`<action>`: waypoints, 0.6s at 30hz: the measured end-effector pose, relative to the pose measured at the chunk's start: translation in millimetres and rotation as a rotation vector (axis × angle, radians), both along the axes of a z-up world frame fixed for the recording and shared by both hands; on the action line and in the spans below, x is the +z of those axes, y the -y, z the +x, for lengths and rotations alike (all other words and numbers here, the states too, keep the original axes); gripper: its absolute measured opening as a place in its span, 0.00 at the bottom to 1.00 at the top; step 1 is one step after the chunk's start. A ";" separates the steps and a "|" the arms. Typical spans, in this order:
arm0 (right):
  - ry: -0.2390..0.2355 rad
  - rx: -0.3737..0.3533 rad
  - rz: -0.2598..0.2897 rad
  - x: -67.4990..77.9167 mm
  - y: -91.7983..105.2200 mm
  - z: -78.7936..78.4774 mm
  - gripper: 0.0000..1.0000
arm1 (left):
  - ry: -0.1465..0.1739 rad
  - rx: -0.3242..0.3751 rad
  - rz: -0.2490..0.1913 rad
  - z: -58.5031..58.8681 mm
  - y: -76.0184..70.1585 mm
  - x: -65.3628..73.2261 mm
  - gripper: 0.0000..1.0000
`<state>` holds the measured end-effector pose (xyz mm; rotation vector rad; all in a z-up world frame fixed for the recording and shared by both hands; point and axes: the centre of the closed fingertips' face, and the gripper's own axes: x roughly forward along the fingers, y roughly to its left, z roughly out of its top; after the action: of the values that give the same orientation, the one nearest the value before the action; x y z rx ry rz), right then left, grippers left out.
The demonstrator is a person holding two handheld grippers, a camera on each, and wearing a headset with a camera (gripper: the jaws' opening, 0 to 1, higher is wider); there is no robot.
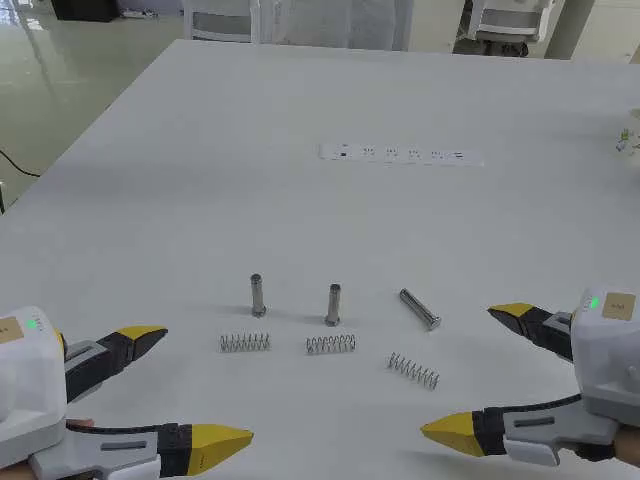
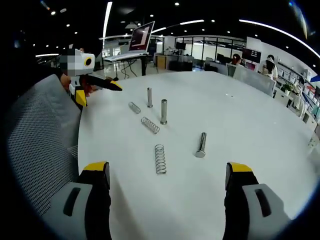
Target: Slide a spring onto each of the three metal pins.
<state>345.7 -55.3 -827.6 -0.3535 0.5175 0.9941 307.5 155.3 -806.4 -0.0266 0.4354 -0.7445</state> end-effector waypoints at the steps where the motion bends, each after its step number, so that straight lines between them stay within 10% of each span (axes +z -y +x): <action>1: 0.000 0.001 0.000 0.1 -0.1 0.0 0.96 | 0.000 0.000 0.000 0.0 0.0 0.1 0.91; 18: 0.004 0.003 -0.005 1.8 -0.9 -0.8 0.96 | 0.003 -0.001 -0.002 -0.5 0.2 1.1 0.91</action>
<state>344.9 -54.4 -825.8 -0.3607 0.5155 0.9950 307.0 155.0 -805.2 -0.0268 0.4316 -0.7463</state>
